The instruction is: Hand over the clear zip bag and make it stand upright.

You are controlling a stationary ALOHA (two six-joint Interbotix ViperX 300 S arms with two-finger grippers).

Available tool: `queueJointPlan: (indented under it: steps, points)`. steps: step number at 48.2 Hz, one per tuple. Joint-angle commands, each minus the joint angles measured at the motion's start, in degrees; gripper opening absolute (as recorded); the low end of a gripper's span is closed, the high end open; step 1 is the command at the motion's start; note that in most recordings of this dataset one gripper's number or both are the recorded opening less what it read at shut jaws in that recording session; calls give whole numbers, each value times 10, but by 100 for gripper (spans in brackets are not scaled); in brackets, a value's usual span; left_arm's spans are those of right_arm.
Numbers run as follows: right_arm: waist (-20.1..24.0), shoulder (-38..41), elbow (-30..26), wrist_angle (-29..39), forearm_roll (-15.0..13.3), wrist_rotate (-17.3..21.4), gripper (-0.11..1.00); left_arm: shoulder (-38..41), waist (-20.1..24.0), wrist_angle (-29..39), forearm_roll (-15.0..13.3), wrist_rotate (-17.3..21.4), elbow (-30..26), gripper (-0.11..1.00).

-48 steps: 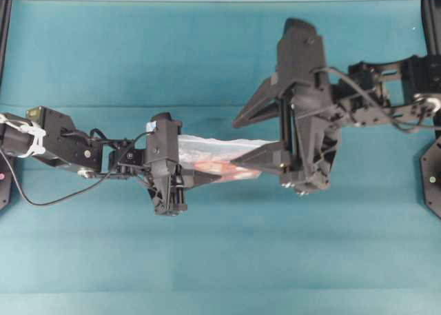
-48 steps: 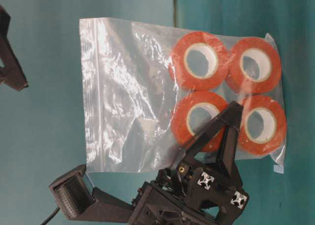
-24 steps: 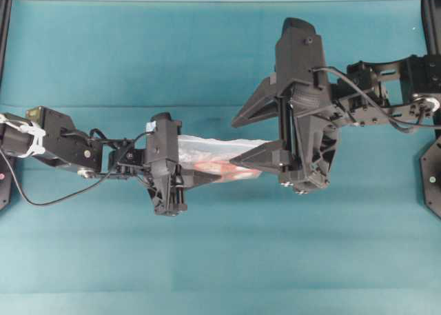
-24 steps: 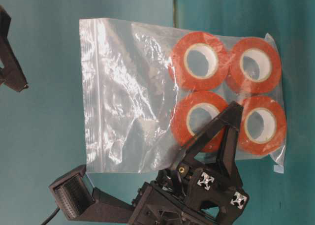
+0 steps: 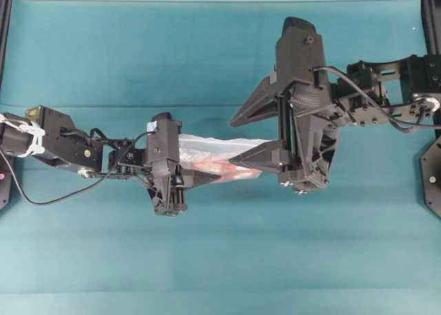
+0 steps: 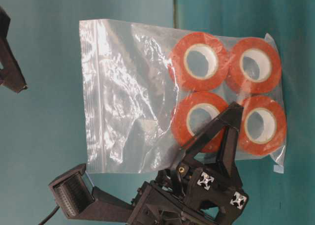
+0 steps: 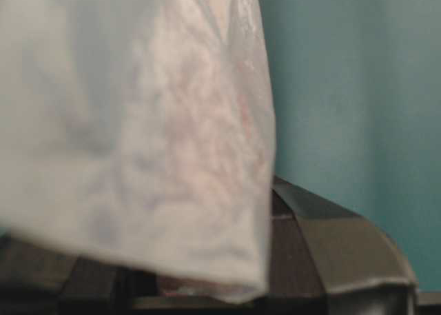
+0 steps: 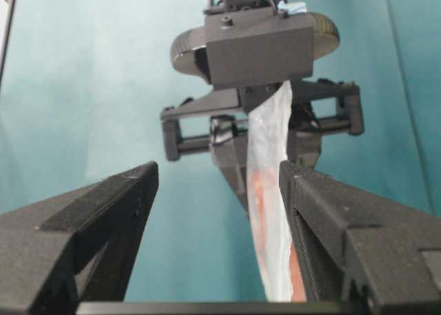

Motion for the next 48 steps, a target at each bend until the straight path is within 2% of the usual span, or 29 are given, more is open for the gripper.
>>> queueJointPlan:
  steps: [1, 48]
  points:
    - [1, -10, -13, -5, 0, 3, 82, 0, -6, 6, 1, 0, 3, 25]
    - [3, -8, -16, -20, 0, 0, 82, 0, 1, 4, 1, 2, 0, 25]
